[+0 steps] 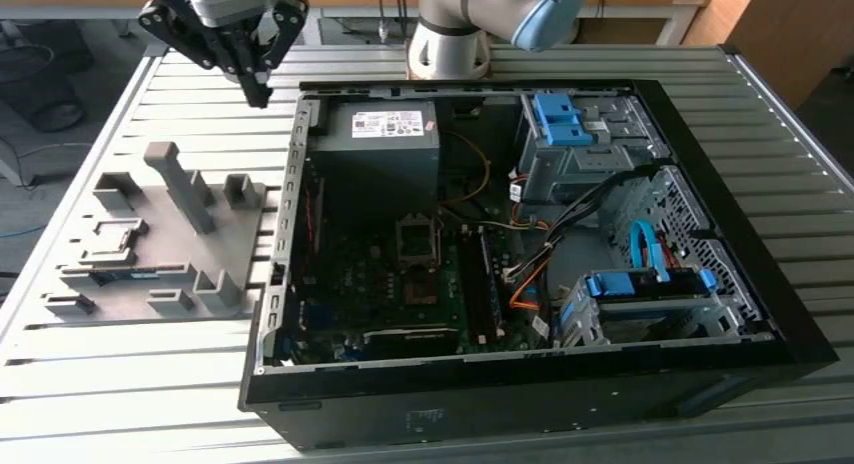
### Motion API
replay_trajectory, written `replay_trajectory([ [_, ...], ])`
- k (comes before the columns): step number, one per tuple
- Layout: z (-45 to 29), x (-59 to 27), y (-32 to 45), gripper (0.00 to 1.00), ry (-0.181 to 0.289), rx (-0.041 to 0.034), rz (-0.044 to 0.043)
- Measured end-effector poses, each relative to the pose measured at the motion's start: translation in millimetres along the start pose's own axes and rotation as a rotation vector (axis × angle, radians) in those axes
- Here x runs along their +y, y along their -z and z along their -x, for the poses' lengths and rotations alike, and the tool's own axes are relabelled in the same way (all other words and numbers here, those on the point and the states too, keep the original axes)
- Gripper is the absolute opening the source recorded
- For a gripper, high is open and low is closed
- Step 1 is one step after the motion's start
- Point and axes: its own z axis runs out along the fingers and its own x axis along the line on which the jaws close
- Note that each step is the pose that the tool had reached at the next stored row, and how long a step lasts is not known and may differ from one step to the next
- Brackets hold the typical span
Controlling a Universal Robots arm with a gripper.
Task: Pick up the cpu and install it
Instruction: 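Reach for the cpu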
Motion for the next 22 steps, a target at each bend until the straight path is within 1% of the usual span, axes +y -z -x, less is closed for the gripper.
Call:
replay_trajectory([
  [8,-20.1,-1.5,0.7,0.1,0.0,0.0,0.0],
  [17,-48.2,-3.6,1.5,0.1,0.0,-0.0001,0.0],
  [22,-62.3,-4.7,2.0,0.1,0.0,0.0001,-0.0001],
])
